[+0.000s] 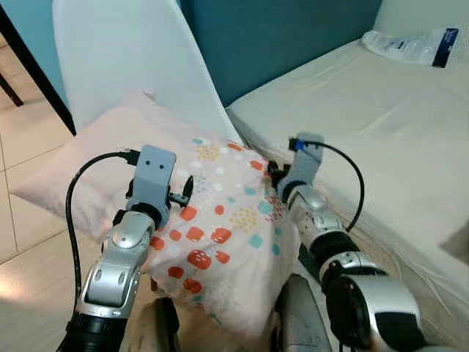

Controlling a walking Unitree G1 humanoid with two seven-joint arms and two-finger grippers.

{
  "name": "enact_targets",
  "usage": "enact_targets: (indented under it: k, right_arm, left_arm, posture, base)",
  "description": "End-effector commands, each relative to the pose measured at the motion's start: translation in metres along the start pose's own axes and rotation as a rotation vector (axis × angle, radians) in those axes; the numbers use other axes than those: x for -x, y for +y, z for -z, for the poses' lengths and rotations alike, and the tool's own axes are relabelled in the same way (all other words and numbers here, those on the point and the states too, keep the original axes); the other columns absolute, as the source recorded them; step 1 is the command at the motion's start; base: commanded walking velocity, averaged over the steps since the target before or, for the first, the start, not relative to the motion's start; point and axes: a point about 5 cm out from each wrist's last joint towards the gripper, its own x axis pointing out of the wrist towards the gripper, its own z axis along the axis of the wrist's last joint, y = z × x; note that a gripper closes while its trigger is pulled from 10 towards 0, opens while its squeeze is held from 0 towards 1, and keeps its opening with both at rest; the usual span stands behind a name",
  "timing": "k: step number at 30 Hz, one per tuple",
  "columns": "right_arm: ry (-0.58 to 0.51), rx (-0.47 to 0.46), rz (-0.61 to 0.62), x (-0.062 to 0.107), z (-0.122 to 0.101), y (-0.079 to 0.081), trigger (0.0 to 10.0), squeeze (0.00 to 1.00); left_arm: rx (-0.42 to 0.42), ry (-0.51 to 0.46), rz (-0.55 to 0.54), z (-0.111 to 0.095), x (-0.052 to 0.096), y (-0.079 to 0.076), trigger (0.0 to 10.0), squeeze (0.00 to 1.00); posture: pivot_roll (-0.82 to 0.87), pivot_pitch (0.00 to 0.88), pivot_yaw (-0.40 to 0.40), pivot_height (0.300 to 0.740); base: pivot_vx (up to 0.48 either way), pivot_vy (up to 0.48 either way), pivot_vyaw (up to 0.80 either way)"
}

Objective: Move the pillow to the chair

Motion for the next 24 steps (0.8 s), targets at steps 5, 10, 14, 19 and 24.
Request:
enact_targets:
  k: [5, 10, 14, 19, 24]
  right_arm:
    - [0.057, -0.158, -0.067, 0.022, 0.027, -0.011, 10.0, 1.0]
    - [0.1, -0.208, 0.015, 0.043, 0.047, -0.038, 10.0, 1.0]
    - [0.123, -0.226, 0.047, 0.056, 0.056, -0.047, 10.0, 1.0]
    - [0.148, -0.267, 0.071, 0.066, 0.068, -0.058, 10.0, 1.0]
    - [0.197, -0.445, 0.086, 0.072, 0.088, -0.071, 10.0, 0.0]
  left_arm:
    - [0.011, 0.012, 0.002, 0.007, 0.004, 0.001, 10.0, 0.0]
    - [0.013, 0.013, 0.004, 0.006, 0.004, 0.002, 10.0, 0.0]
    - [0.015, 0.013, 0.01, 0.006, 0.004, 0.0, 10.0, 0.0]
    - [0.016, 0.012, 0.016, 0.006, 0.004, -0.001, 10.0, 0.0]
    - [0.007, 0.012, 0.015, 0.005, 0.005, 0.001, 10.0, 0.0]
  posture:
    - [-0.04, 0.286, 0.041, 0.571]
    - [-0.05, 0.287, 0.046, 0.571]
    - [-0.06, 0.29, 0.053, 0.571]
    - [-0.05, 0.29, 0.056, 0.571]
    - [-0.04, 0.296, 0.059, 0.571]
  base:
    - [0.0, 0.0, 0.0]
    - [0.0, 0.0, 0.0]
    - [0.0, 0.0, 0.0]
    - [0.0, 0.0, 0.0]
    - [0.0, 0.0, 0.0]
